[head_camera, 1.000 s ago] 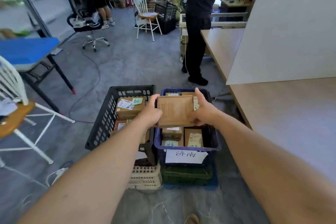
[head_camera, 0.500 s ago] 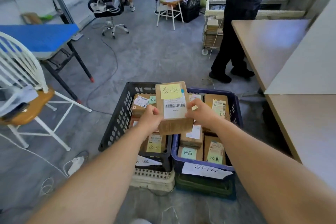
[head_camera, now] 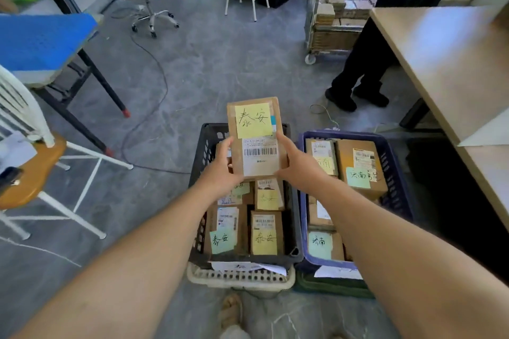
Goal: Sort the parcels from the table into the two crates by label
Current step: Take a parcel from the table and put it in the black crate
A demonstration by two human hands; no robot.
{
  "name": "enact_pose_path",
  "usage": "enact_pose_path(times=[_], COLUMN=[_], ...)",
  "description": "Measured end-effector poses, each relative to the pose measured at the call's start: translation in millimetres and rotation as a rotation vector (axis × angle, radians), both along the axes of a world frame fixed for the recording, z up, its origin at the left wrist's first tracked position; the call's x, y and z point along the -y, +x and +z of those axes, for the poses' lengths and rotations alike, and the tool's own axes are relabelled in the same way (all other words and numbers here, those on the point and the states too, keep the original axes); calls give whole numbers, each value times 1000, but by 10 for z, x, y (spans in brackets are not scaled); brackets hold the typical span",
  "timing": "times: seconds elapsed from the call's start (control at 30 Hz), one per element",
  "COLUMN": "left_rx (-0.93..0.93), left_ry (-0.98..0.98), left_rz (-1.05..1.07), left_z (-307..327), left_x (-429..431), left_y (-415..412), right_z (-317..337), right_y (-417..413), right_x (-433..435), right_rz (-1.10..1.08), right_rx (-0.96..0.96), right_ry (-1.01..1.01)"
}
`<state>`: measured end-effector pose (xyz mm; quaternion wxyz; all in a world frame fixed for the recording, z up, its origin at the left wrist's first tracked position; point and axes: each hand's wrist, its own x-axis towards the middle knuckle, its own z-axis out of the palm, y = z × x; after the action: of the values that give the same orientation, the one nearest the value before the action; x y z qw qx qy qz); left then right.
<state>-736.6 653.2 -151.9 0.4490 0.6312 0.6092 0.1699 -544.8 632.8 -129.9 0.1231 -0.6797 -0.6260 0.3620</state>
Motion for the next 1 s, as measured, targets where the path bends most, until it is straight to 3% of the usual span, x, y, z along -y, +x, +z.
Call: enact_pose_path(times=[0.23,0.6,1.0], left_rx=[-78,-324,-400], left_ry=[-46,-365,-452], left_rz=[-77,-182,-203], left_z=[-577,-1619,-2293], left_x=[-439,-193,-288], left_y=[-489,-708,-743], right_z=[-571,-1978,-2637], right_y=[-438,-871,-956], right_x=[-363,-138,-216], right_rz=[-4,16,35], right_rx=[-31,-20,48], right_ry=[-45,-328,-418])
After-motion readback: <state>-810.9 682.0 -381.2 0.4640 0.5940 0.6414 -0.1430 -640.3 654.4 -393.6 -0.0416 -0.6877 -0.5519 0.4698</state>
